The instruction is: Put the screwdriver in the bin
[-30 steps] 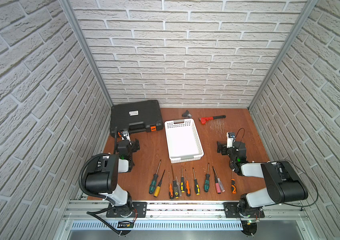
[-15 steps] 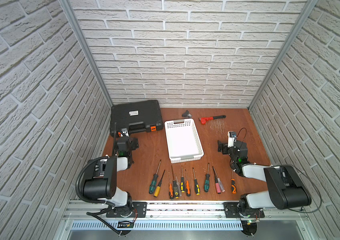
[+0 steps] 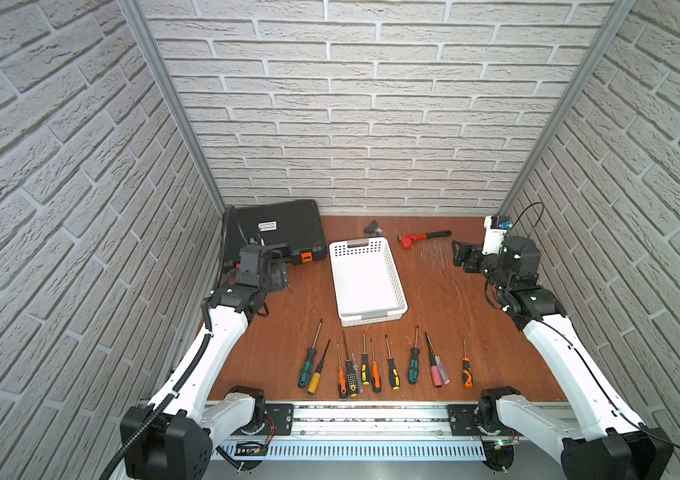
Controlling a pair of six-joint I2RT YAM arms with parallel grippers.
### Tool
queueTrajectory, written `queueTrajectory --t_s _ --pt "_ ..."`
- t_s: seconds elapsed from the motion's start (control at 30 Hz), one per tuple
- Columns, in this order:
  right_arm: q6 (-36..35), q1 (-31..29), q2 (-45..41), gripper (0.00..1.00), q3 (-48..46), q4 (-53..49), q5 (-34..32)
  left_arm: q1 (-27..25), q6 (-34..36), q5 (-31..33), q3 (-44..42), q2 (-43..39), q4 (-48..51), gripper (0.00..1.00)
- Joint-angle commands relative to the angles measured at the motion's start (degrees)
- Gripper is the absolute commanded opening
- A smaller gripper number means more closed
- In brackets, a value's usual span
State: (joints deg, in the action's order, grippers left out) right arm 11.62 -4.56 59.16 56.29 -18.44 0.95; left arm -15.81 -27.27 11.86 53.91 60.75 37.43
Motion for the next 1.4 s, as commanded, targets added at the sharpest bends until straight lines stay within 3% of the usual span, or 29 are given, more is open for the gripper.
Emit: queueTrajectory --t_s 0.0,0.2,0.33,0.67,0.93,1.13,1.27,1.37 --pt "1.69 -2.32 1.34 0.88 1.27 -9.74 5.3 -7.41 -12.17 -6.71 -1.64 -2.27 18.57 0.83" --pt "2.98 -5.27 5.1 0.87 3.39 -6.47 8.56 -23.44 -24.43 -8.85 -6.05 0.93 23.21 0.83" --pt "2.37 -6.64 7.14 0.86 4.78 -6.35 9.32 -28.13 -28.09 -10.65 -11.21 0.98 19.84 0.81" --pt "2.27 -7.22 7.9 0.83 3.56 -5.47 9.16 -29.89 -30.19 -11.62 -19.43 2.48 12.4 0.73" --pt "2.27 -7.22 8.53 0.81 3.69 -5.56 9.34 -29.99 -30.49 -10.81 -21.42 6.9 7.34 0.61" --pt "1.9 -7.24 8.51 0.79 3.64 -5.82 9.05 -30.06 -31.5 -10.3 -23.1 6.12 6.03 0.44" --pt "1.92 -7.23 8.89 0.79 3.47 -5.3 9.21 -30.07 -32.29 -10.33 -23.5 5.47 5.04 0.17" --pt "1.92 -7.23 9.45 0.79 3.69 -5.38 9.57 -30.06 -33.02 -9.84 -23.66 5.48 5.19 0.12"
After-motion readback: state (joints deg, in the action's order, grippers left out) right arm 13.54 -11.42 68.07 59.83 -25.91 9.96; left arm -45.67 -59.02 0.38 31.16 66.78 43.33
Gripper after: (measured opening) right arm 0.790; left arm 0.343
